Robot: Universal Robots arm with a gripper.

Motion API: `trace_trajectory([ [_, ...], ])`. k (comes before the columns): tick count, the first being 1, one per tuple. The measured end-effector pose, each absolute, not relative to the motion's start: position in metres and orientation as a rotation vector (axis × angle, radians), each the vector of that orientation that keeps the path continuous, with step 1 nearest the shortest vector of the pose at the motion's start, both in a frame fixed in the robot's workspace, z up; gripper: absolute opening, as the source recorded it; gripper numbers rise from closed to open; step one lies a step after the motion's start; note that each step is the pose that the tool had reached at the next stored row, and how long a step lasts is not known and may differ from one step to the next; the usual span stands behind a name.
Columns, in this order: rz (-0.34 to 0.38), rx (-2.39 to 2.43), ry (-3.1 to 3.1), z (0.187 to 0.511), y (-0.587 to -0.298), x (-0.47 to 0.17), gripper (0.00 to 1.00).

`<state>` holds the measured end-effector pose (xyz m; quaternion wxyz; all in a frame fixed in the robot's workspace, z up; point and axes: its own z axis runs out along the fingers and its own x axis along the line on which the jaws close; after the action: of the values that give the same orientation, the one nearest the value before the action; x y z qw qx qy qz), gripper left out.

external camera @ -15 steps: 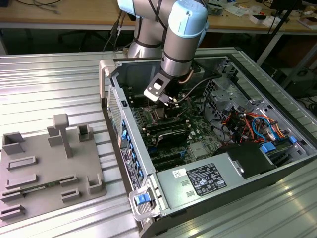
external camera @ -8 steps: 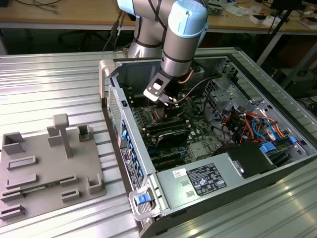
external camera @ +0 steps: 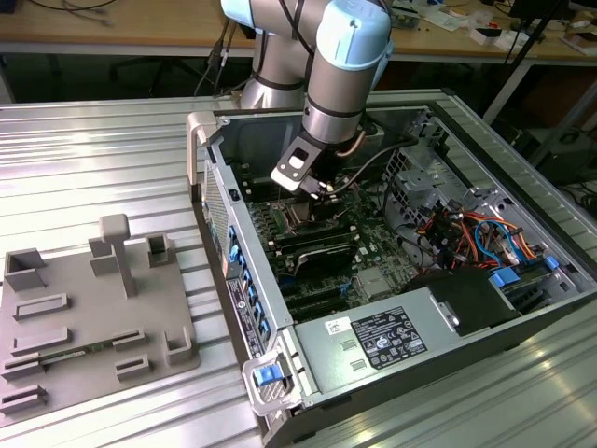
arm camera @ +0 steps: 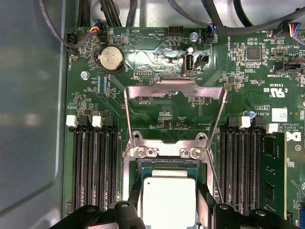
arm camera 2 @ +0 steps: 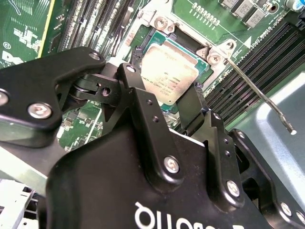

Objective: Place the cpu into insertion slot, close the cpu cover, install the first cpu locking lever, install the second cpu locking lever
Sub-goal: 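Place the cpu into insertion slot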

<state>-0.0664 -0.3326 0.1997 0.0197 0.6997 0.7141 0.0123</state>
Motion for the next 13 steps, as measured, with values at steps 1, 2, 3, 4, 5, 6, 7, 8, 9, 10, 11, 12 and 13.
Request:
trace_trajectory([
  [1,0.038,2.171,2.216,0.1997,-0.3326,-0.0664,0.55],
  [2,0.038,2.171,2.216,0.1996,-0.3326,-0.0661,0.55],
  [3,0.038,2.171,2.216,0.1996,-0.3326,-0.0659,0.55],
  [4,0.038,2.171,2.216,0.1996,-0.3326,-0.0657,0.55],
  [5,0.038,2.171,2.216,0.1995,-0.3326,-0.0651,0.55],
  [6,0.038,2.171,2.216,0.1995,-0.3326,-0.0648,0.55],
  [7,0.038,2.171,2.216,0.1994,-0.3326,-0.0646,0.55],
  [8,0.038,2.171,2.216,0.1991,-0.3325,-0.0644,0.55],
  [9,0.038,2.171,2.216,0.1987,-0.3326,-0.0643,0.55],
  [10,0.038,2.171,2.216,0.1985,-0.3326,-0.0641,0.55],
  [11,0.038,2.171,2.216,0.1983,-0.3326,-0.0640,0.55],
  [12,0.038,2.171,2.216,0.1981,-0.3326,-0.0637,0.55],
  [13,0.038,2.171,2.216,0.1980,-0.3326,-0.0634,0.55],
])
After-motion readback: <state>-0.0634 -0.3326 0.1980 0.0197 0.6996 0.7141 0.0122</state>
